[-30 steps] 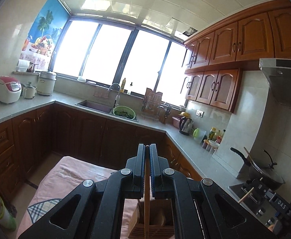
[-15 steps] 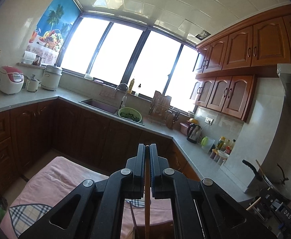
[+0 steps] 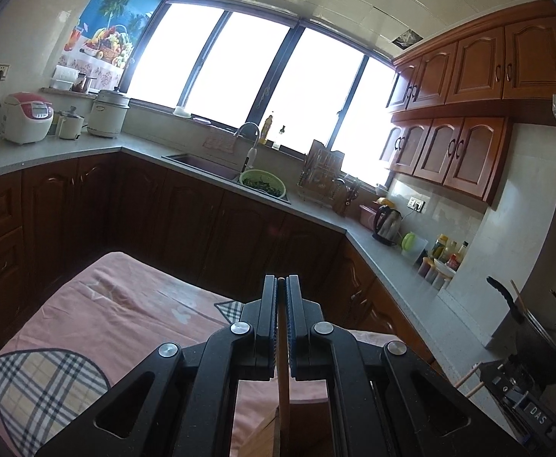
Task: Organize utensils
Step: 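Insert the chopsticks into the holder and open both tools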
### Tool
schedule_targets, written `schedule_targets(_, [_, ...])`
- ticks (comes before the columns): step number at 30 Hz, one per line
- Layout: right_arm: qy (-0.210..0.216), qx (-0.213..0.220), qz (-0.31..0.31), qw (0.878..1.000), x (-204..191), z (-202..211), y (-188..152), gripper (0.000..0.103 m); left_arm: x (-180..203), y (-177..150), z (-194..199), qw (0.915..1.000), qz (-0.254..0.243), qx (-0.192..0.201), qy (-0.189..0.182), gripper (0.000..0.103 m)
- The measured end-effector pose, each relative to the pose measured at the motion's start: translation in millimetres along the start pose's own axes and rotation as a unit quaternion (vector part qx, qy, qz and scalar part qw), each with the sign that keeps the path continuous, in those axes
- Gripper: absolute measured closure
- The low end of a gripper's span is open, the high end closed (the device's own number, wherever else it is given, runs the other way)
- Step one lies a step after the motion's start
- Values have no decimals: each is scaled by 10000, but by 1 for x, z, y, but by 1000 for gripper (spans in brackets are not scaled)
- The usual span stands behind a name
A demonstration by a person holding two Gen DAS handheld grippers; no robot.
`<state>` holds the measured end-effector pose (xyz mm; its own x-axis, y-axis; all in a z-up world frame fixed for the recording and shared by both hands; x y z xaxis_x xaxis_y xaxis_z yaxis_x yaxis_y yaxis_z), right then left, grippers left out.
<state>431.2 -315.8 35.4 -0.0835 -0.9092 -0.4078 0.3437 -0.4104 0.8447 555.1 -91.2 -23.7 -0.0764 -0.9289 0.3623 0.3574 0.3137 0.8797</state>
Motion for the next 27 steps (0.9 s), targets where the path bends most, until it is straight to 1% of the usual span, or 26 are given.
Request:
schedule_targets(6, [15,-264,85,9996,-3,-10,-13,98,-13,5,2,9997,-29,-238,7,100])
schedule_targets(9, [-23,-257,128,9996,-4,-9,-13,98,-18,10,3,9993,-45,-365,-39,99])
schedule_targets(17, [-33,-352,152,9993,-5,-11,-9,98,-19,25,3,9989,-146,-444,-22,99])
schedule_targets(19, [-30,-376,153,9992,-6,-12,-9,96,-20,24,2,9987,-114,-498,-69,99])
schedule_targets(20, [-37,-386,156,9991,-6,-12,-9,93,-20,23,2,9985,-103,-530,-86,99])
schedule_targets(22, [-17,-402,140,9991,-5,-12,-8,92,-22,25,2,9983,-92,-563,-94,95])
schedule_targets(23, [-5,-410,123,9991,-5,-11,-8,90,-23,27,3,9983,-98,-569,-100,93])
schedule_targets(25, [38,-378,60,9993,-5,-7,-8,73,-24,25,9,9985,-88,-531,-75,76])
schedule_targets(26, [89,-340,36,9994,-6,-3,-7,56,-25,26,12,9986,-88,-510,-61,72])
schedule_targets(27, [94,-294,36,9995,-7,0,-6,48,-25,27,16,9987,-103,-497,-41,67])
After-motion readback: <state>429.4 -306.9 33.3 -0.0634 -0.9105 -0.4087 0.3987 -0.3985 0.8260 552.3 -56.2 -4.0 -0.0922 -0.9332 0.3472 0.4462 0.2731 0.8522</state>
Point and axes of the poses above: each gripper's, at about its wrist camera, not at the fingertips, and z roughly against the way its jaws point, x to its right, y to its top, the point moved 8 cm from there along -z, roughly the way its jaws point, and after that the axes turned 1 degree about y, right-handed, at the moved point
